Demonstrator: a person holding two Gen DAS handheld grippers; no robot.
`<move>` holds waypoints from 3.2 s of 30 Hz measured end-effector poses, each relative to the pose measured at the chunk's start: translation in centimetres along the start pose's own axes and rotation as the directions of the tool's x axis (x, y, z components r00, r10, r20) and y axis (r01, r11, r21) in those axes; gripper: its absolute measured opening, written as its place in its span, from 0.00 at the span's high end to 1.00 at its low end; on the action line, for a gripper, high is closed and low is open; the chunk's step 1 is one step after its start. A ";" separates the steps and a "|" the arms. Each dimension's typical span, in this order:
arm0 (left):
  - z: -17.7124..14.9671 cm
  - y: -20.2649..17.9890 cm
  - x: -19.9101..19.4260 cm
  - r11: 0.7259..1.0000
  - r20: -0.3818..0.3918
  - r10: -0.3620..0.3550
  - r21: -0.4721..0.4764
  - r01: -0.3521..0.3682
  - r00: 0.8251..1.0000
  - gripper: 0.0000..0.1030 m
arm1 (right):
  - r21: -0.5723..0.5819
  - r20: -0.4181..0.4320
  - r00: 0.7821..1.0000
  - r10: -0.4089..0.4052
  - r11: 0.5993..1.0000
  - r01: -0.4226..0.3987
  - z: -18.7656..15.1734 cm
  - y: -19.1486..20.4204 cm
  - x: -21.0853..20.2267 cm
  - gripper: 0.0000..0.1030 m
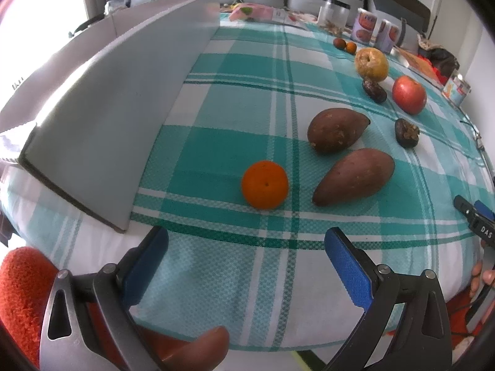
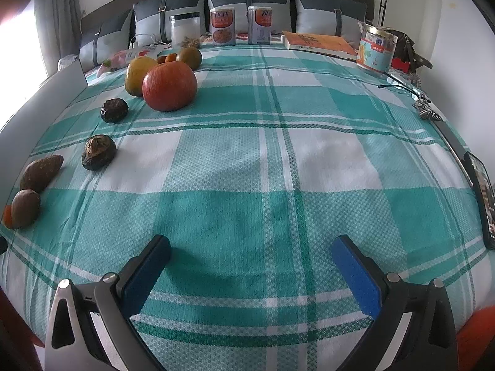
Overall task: Organize fruits
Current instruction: 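Move the left tool toward the mandarin orange and close on it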
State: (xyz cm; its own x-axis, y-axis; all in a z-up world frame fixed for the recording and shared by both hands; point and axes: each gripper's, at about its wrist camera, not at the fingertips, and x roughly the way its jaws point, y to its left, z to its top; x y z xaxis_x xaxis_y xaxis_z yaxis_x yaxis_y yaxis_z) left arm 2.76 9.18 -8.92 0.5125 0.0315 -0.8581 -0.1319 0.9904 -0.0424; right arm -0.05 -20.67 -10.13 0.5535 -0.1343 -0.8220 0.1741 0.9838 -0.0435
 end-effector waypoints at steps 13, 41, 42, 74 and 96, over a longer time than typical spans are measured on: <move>-0.1 0.2 1.3 1.000 -0.040 0.021 0.000 -0.021 0.999 0.01 | 0.005 0.010 1.000 -0.004 1.000 0.004 0.0 0.0 0.0 0.00; -0.3 -0.2 1.7 0.998 -0.057 0.051 0.023 -0.050 0.997 0.00 | 0.005 0.016 1.000 -0.007 1.000 0.006 -0.2 0.0 0.0 0.00; -0.3 -0.2 1.7 0.998 -0.058 0.051 0.022 -0.050 0.997 0.00 | 0.006 0.016 1.000 -0.006 1.000 0.006 -0.1 0.0 0.0 0.00; -0.3 0.2 1.5 0.999 -0.087 0.013 0.053 -0.008 0.996 0.02 | 0.005 0.013 1.000 -0.006 1.000 0.006 -0.1 -0.1 0.0 0.00; 2.2 1.4 1.6 0.988 -0.018 -0.120 0.097 0.122 0.993 0.40 | 0.007 0.009 1.000 -0.008 1.000 0.007 -0.2 -0.1 0.0 0.00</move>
State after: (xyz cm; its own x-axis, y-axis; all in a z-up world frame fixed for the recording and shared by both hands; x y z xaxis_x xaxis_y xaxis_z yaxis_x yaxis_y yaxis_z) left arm 5.31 10.94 -9.21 0.5096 -0.0904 -0.8557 0.0147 0.9952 -0.0964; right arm -0.24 -20.69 -10.21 0.5591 -0.1427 -0.8168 0.1836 0.9819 -0.0459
